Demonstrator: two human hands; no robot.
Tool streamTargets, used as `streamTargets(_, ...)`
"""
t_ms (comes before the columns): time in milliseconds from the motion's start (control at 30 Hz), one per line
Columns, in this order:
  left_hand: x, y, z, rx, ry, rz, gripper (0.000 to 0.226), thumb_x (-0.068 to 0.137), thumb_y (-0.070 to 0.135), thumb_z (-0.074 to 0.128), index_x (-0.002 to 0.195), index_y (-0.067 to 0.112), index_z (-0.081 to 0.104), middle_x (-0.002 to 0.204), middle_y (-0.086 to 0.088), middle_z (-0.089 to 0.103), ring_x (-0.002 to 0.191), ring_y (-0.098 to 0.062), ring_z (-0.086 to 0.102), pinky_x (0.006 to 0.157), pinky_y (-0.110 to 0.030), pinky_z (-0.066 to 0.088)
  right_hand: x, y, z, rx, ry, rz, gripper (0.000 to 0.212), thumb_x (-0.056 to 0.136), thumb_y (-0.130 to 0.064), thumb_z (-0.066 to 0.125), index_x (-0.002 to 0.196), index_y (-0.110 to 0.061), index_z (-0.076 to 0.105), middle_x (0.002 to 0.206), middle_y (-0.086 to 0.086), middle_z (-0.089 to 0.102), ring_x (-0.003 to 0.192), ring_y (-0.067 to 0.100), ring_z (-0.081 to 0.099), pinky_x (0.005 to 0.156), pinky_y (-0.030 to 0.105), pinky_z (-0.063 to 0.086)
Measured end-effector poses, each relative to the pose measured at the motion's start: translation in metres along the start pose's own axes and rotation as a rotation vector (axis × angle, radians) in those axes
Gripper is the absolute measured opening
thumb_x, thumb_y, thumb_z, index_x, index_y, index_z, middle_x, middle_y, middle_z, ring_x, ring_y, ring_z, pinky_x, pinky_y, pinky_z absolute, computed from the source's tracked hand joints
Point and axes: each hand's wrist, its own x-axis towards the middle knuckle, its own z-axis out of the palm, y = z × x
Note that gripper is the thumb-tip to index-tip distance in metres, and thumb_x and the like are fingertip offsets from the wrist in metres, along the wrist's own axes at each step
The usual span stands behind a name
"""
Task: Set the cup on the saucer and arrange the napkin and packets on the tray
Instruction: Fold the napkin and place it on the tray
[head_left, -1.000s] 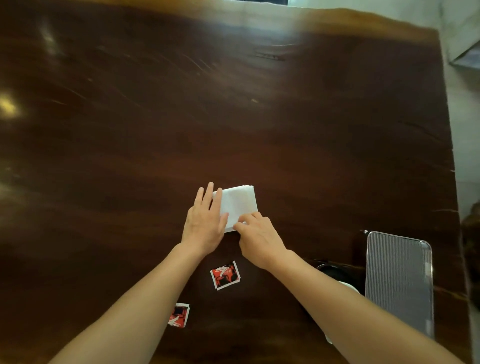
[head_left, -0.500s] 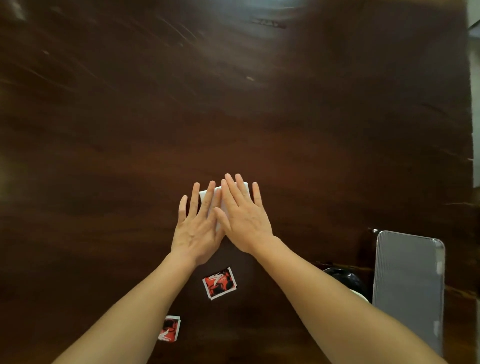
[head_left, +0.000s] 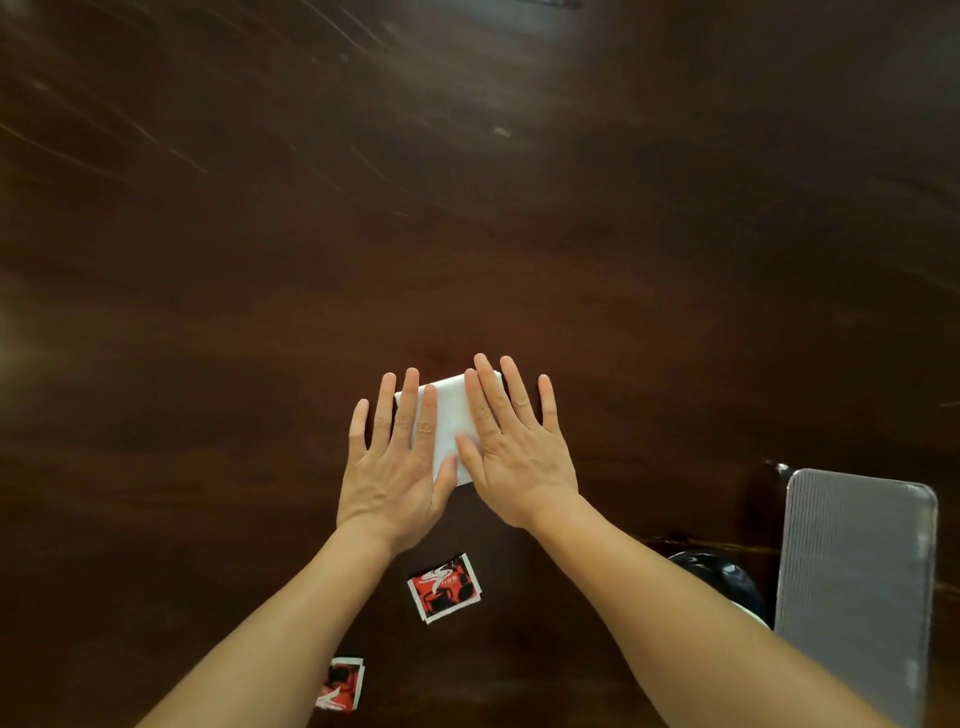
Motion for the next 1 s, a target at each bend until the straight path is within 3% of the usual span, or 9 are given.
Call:
streamTargets(200, 0.001, 0.0, -0.006, -0.004, -0.067, -0.017, 0.076, 0.099, 0.057, 0.01, 0.16, 0.016, -0.01, 0.169, -0.011, -0.005, 0.156, -0.031, -0.007, 0.123, -0.051, 0.001, 0.001, 0.001, -0.01, 0.025, -0.089, -0.011, 0.067, 0.103, -0.054, 0.006, 0.156, -0.023, -0.02, 0.165, -0.004, -0.024, 0.15, 0.019, -0.026, 0.12, 0.05, -0.016)
streamTargets(300, 0.0, 0.002, -0.02, -0.05, -0.15, -0.016, 0.075, 0.098, 0.06, 0.008, 0.157, 0.021, -0.018, 0.169, -0.007, -0.012, 0.154, -0.026, -0.02, 0.123, -0.049, -0.007, 0.001, -0.003, -0.026, 0.034, -0.128, -0.012, 0.068, 0.103, -0.053, 0.012, 0.155, -0.022, -0.018, 0.167, -0.003, -0.019, 0.15, 0.02, -0.025, 0.121, 0.053, -0.011)
streamTargets(400, 0.004, 0.009, -0.039, -0.142, -0.083, -0.081, 0.081, 0.095, 0.058, 0.042, 0.158, 0.017, 0.012, 0.163, -0.01, 0.019, 0.153, -0.03, 0.008, 0.12, -0.052, 0.014, 0.008, -0.009, -0.051, 0.118, -0.075, 0.027, 0.08, 0.098, -0.044, 0.053, 0.158, -0.016, 0.008, 0.163, 0.008, 0.022, 0.153, 0.028, 0.011, 0.122, 0.053, 0.009)
streamTargets(500, 0.009, 0.017, -0.056, -0.26, -0.057, -0.235, 0.075, 0.081, 0.041, 0.075, 0.145, 0.021, 0.043, 0.14, -0.007, 0.046, 0.132, -0.03, 0.039, 0.107, -0.047, 0.035, 0.008, -0.016, -0.071, 0.204, -0.044, 0.141, 0.069, 0.086, -0.024, 0.075, 0.145, -0.014, 0.041, 0.133, 0.009, 0.051, 0.123, 0.029, 0.05, 0.106, 0.045, 0.044)
streamTargets(600, 0.003, 0.022, -0.072, -0.468, -0.046, -0.334, 0.038, 0.08, 0.022, 0.078, 0.116, 0.021, 0.064, 0.12, -0.004, 0.052, 0.108, -0.023, 0.054, 0.089, -0.036, 0.049, -0.011, -0.029, -0.078, 0.421, -0.049, 0.189, 0.024, 0.09, -0.013, 0.07, 0.113, -0.014, 0.066, 0.109, 0.002, 0.054, 0.098, 0.022, 0.058, 0.083, 0.035, 0.052)
streamTargets(733, -0.036, 0.023, -0.103, -0.708, 0.001, -0.324, 0.021, 0.078, 0.023, 0.082, 0.094, 0.019, 0.068, 0.096, -0.002, 0.067, 0.087, -0.017, 0.063, 0.068, -0.029, 0.048, -0.061, -0.047, -0.102, 0.8, 0.027, 0.277, 0.007, 0.089, -0.021, 0.073, 0.096, -0.019, 0.072, 0.09, -0.004, 0.055, 0.078, 0.011, 0.054, 0.062, 0.021, 0.04)
streamTargets(833, -0.075, 0.027, -0.136, -1.057, 0.002, -0.356, 0.025, 0.077, 0.03, 0.086, 0.094, 0.017, 0.073, 0.09, -0.002, 0.075, 0.083, -0.016, 0.073, 0.062, -0.023, 0.053, -0.103, -0.054, -0.135, 1.169, 0.022, 0.384, 0.007, 0.091, -0.027, 0.072, 0.095, -0.022, 0.07, 0.089, 0.0, 0.064, 0.078, 0.012, 0.061, 0.064, 0.027, 0.051)
streamTargets(900, -0.1, 0.038, -0.156, -1.214, -0.023, -0.386, 0.032, 0.08, 0.04, 0.081, 0.099, 0.015, 0.073, 0.096, -0.004, 0.076, 0.089, -0.018, 0.075, 0.06, -0.021, 0.055, -0.129, -0.058, -0.155, 1.383, -0.01, 0.418, 0.015, 0.091, -0.026, 0.072, 0.102, -0.017, 0.068, 0.103, 0.008, 0.068, 0.095, 0.021, 0.067, 0.082, 0.039, 0.059)
streamTargets(1000, -0.131, 0.064, -0.177, -1.301, -0.093, -0.402, 0.038, 0.091, 0.047, 0.065, 0.11, 0.014, 0.067, 0.107, -0.009, 0.073, 0.096, -0.023, 0.074, 0.07, -0.035, 0.061, -0.166, -0.065, -0.18, 1.702, -0.03, 0.436, 0.028, 0.089, -0.018, 0.074, 0.114, -0.01, 0.064, 0.116, 0.014, 0.066, 0.105, 0.029, 0.067, 0.088, 0.046, 0.058)
